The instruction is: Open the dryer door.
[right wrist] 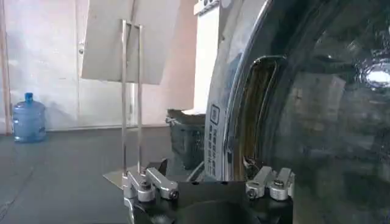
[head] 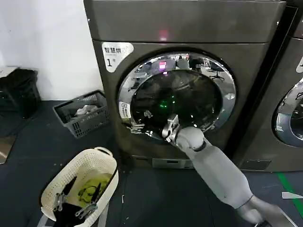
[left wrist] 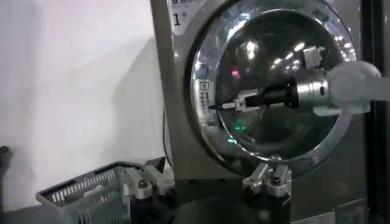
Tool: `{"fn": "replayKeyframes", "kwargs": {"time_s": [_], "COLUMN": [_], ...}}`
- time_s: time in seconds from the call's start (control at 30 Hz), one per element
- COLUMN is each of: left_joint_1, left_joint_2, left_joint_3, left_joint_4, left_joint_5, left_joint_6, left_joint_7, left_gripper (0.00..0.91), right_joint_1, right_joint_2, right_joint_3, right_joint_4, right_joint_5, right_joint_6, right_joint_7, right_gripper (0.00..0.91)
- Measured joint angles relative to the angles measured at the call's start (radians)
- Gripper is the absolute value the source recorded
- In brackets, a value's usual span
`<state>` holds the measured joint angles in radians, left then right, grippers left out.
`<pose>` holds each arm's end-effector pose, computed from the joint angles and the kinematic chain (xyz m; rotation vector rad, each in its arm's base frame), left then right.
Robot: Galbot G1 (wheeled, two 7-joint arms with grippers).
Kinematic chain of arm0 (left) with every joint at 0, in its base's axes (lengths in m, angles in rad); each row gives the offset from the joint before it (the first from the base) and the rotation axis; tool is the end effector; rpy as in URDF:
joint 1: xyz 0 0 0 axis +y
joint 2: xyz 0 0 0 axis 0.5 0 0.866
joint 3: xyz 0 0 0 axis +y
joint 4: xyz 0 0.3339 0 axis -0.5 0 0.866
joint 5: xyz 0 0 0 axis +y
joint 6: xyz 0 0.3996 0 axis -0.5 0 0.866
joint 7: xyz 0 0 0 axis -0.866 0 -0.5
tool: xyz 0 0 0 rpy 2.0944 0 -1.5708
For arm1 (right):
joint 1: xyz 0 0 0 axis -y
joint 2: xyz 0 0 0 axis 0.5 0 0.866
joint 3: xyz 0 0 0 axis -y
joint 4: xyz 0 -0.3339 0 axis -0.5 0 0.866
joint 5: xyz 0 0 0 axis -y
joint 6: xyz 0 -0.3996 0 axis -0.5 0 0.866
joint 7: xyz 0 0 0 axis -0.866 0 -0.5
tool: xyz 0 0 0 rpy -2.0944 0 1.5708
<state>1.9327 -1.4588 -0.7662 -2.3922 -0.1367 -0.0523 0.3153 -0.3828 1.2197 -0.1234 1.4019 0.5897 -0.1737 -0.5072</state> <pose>0.1411 0.0696 -0.2260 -0.3739 -3.1017 -0.1892 0.5300 0.0850 -0.1670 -1.5369 2.7064 -0.0813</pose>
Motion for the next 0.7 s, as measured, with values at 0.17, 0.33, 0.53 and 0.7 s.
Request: {"fn": "replayKeyframes", "kwargs": {"time_s": [0.17, 0.33, 0.53, 0.7], "left_joint_1": [-0.015, -0.03, -0.065, -0.111], "left_joint_2": [0.0, 0.021, 0.075, 0.115], "left_joint_3": [-0.004, -0.01, -0.03, -0.053], "left_joint_4": [-0.006, 0.001, 0.015, 0.044], "left_joint_5": [-0.02, -0.065, -0.107, -0.172], "left_joint_6": [0.008, -0.009, 0.042, 0.151], "left_joint_7": [0.003, 0.008, -0.016, -0.024], "left_gripper": [0.907, 0.907, 0.907, 0.907], "right_joint_1": [0.011, 0.019, 0.013, 0.0], "right_joint_2": [0.017, 0.043, 0.031, 0.013], "right_joint_3": [0.006, 0.019, 0.017, 0.021], "right_joint_4": [-0.029, -0.069, -0.06, -0.033], "right_joint_5": [0.012, 0.003, 0.002, 0.005], "right_joint_6": [0.005, 0.006, -0.004, -0.019], "right_joint_7": [-0.052, -0.104, -0.142, -0.185], "right_gripper": [0.907, 0.907, 0.907, 0.907]}}
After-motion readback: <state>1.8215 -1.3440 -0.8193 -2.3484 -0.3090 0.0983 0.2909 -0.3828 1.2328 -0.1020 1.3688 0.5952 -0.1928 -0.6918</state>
